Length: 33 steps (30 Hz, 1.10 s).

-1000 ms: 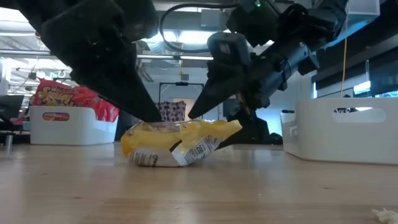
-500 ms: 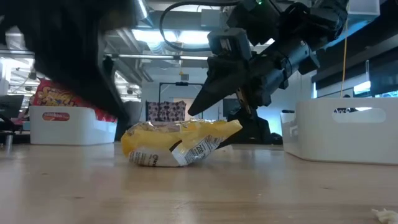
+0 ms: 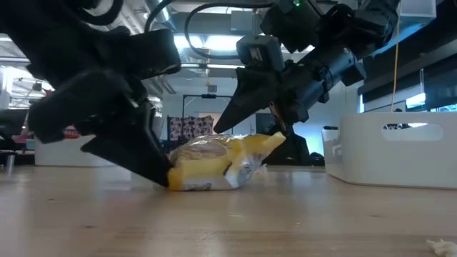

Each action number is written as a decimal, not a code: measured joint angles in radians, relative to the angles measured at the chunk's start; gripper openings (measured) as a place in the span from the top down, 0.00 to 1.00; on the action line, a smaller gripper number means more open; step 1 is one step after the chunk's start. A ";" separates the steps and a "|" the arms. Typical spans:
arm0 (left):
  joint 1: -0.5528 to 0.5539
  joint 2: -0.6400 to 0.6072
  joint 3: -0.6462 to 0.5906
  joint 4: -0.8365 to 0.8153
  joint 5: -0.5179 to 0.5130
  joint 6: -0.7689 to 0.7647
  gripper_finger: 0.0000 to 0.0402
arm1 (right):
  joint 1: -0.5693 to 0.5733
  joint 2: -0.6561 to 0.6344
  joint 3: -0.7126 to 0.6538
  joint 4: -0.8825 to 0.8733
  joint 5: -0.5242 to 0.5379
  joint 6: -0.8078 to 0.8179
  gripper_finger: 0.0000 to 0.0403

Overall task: Sort Maruchan noodles
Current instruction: Put the bottom left yellow noodle into the bottom white bin

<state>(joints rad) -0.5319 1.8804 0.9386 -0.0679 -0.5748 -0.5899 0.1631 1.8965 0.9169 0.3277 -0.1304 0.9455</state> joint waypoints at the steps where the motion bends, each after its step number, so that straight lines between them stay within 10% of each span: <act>1: 0.006 0.000 0.000 0.012 -0.002 0.007 0.64 | -0.001 0.000 0.000 0.005 0.004 -0.003 0.26; 16: 0.050 0.000 0.000 0.150 -0.006 0.103 0.64 | 0.002 0.000 0.000 0.023 0.005 -0.071 0.29; 33: 0.009 -0.053 0.000 0.015 0.026 0.102 0.64 | 0.040 -0.021 0.001 0.001 -0.012 -0.273 0.72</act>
<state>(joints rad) -0.5225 1.8273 0.9390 -0.0531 -0.5487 -0.4880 0.2035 1.8758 0.9182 0.3283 -0.1422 0.6722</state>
